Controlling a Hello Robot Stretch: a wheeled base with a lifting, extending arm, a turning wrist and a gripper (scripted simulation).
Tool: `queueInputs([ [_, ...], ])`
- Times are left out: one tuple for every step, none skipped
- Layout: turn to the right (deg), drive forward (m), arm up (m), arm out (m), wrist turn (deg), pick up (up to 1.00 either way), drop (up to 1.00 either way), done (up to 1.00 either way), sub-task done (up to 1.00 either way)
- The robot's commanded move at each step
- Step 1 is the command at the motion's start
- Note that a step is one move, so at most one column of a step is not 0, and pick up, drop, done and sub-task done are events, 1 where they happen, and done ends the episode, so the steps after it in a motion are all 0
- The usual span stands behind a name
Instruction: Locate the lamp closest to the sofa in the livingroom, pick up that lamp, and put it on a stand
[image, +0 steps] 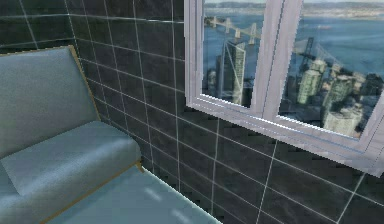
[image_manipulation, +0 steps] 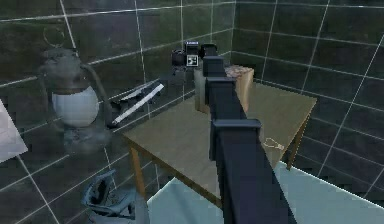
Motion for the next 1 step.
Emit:
queueInputs([
  [0.0,0.00,0.00,0.00,-27.0,0.00,0.00,0.00,0.00],
])
